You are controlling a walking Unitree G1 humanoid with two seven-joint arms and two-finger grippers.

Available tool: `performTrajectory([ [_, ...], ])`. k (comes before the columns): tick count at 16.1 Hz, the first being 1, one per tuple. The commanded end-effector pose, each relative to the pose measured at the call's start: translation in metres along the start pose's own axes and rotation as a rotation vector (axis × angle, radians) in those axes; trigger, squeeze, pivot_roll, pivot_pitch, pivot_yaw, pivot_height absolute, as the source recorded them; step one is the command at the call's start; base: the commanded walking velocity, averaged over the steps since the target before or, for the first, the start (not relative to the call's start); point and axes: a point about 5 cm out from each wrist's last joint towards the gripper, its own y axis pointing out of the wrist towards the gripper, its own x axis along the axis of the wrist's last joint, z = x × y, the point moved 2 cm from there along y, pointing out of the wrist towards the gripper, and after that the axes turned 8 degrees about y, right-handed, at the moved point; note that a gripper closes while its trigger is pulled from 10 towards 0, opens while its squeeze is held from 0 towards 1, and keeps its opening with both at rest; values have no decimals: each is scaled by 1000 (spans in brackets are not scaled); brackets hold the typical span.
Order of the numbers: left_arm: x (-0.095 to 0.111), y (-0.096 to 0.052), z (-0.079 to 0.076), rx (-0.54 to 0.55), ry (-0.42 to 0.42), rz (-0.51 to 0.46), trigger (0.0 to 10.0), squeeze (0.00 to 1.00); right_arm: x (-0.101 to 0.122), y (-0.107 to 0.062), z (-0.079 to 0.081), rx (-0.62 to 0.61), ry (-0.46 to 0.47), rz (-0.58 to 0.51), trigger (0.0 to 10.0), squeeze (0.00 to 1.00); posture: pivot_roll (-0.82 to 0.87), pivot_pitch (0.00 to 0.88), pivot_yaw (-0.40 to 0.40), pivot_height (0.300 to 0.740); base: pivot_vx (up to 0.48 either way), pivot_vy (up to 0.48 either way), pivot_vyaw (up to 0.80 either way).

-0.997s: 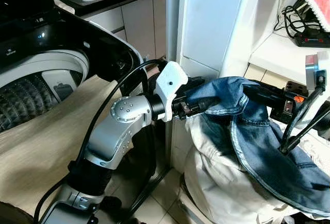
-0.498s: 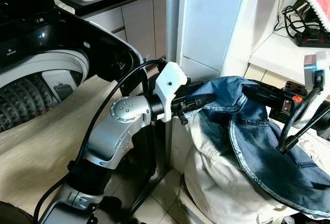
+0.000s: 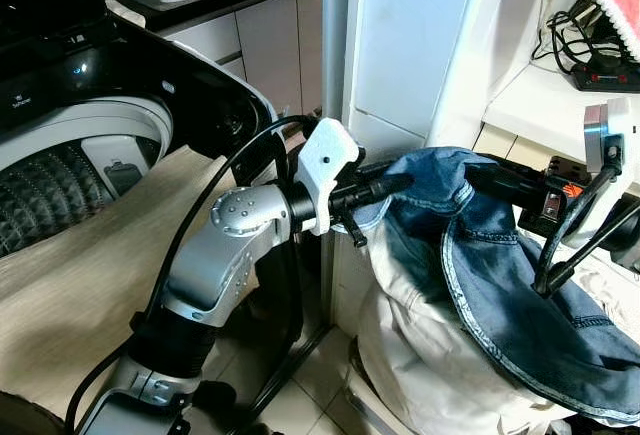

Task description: Clothes washing

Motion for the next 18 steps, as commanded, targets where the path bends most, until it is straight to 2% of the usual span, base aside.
performTrajectory([
  [1, 5, -2, 6, 17, 13, -15, 0, 0, 10, 4, 7, 25, -64, -17, 0, 0, -120, 0, 59, 740, 0, 0, 0],
  [2, 5, -2, 8, 29, 16, -15, 0, 0, 10, 4, 8, 29, -64, -18, 4510, 71, -120, 0, 60, 740, 0, 0, 0],
  [3, 4, -3, 10, 39, 17, -16, 0, 0, 10, 5, 10, 34, -66, -19, 6157, 424, -120, 0, 60, 740, 0, 0, 0],
  [4, 5, -4, 12, 56, 23, -18, 0, 0, 10, 5, 10, 33, -67, -21, 10000, 1000, -118, 0, 60, 740, 0, 0, 0],
  [6, 6, -6, 18, 89, 30, -26, 0, 0, 11, 5, 8, 19, -63, -28, 10000, 1000, -117, 0, 60, 740, 0, 0, 0],
  [8, 13, -16, 37, 176, 61, -51, 0, 0, 15, 5, 7, 16, -55, -61, 10000, 1000, -114, 0, 60, 740, 0, 0, 0],
  [9, 20, -25, 52, 243, 91, -73, 0, 0, 17, 5, 7, 8, -60, -70, 10000, 1000, -114, 0, 60, 740, 0, 0, 0],
  [10, 39, -49, 85, 404, 155, -124, 0, 0, 19, 5, 6, -13, -61, -77, 10000, 0, -113, 0, 59, 740, 0, 0, 0],
  [11, 47, -59, 96, 469, 176, -144, 0, 0, 19, 5, 5, -18, -58, -79, 10000, 0, -113, 0, 59, 740, 0, 0, 0],
  [12, 64, -79, 119, 615, 237, -182, 0, 0, 18, 5, 5, -23, -60, -77, 10000, 0, -109, 0, 59, 740, 0, 0, 0],
  [13, 97, -125, 155, 898, 353, -255, 0, 0, 16, 6, 5, -24, -68, -71, 10000, 0, -107, 0, 57, 740, 0, 0, 0],
  [14, 133, -179, 179, 1194, 503, -297, 0, 0, 15, 7, 6, -24, -71, -68, 10000, 0, -105, 0, 56, 740, 0, 0, 0],
  [15, 149, -202, 184, 1314, 573, -308, 0, 0, 15, 7, 6, -24, -72, -67, 10000, 0, -104, 0, 55, 740, 0, 0, 0],
  [16, 197, -260, 183, 1616, 875, -250, 0, 0, 15, 8, 7, -25, -74, -67, 10000, 0, -100, 0, 52, 740, 0, 0, 0],
  [17, 233, -284, 172, 1746, 1139, -185, 0, 0, 15, 9, 6, -24, -74, -69, 10000, 0, -88, 0, 48, 740, 0, 0, 0],
  [18, 242, -288, 168, 1767, 1204, -170, 0, 0, 15, 9, 6, -24, -74, -69, 10000, 0, -88, 0, 48, 740, 0, 0, 0],
])
